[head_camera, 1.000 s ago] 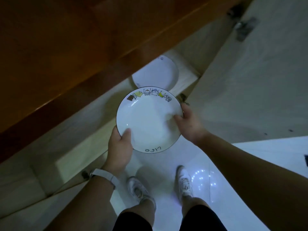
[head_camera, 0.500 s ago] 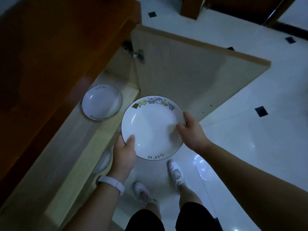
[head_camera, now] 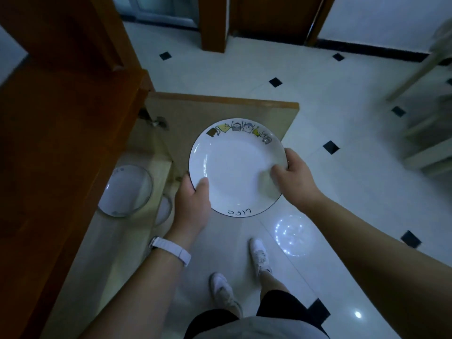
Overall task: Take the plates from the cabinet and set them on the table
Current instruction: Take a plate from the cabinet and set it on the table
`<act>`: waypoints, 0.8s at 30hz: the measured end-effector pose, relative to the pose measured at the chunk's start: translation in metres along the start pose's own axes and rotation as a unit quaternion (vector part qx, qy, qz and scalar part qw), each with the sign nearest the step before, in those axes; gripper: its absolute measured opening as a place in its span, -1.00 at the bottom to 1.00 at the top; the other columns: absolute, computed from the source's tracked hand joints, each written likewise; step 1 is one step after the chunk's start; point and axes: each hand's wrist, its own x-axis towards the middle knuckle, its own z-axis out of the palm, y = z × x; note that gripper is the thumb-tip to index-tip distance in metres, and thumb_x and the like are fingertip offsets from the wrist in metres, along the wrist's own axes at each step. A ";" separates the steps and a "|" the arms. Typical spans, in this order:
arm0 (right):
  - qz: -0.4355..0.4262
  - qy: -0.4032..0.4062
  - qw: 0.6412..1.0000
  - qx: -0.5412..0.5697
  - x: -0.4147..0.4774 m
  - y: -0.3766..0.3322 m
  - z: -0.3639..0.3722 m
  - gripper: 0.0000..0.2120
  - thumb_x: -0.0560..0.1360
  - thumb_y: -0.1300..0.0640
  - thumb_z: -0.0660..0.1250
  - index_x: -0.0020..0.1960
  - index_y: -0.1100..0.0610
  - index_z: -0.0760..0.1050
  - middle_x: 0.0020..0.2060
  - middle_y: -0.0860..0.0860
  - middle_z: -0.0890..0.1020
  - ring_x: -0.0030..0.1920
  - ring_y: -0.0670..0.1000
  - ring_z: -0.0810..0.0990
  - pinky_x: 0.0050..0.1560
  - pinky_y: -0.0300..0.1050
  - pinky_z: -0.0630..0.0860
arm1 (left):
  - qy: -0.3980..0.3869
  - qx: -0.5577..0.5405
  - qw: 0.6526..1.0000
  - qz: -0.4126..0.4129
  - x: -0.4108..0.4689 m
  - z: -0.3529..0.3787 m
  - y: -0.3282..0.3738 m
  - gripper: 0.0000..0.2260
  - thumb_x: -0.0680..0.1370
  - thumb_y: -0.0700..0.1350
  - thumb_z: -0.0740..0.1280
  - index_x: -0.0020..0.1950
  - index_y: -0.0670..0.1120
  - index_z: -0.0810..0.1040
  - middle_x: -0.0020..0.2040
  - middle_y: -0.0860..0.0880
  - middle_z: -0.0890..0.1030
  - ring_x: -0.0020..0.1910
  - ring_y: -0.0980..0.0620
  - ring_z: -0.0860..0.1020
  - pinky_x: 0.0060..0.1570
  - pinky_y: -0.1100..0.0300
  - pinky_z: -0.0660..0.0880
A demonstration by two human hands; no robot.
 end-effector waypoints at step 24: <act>0.017 0.204 0.974 0.097 -0.075 0.064 -0.271 -0.72 0.46 0.29 0.17 0.05 -0.03 0.46 -0.22 -0.09 0.57 -0.31 -0.06 0.54 -0.41 -0.19 0.49 | -0.180 0.043 0.979 0.084 -0.114 0.230 0.100 -0.81 0.58 -0.20 0.24 -0.02 0.10 0.53 -0.06 0.22 0.61 -0.07 0.30 0.56 -0.18 0.46 0.45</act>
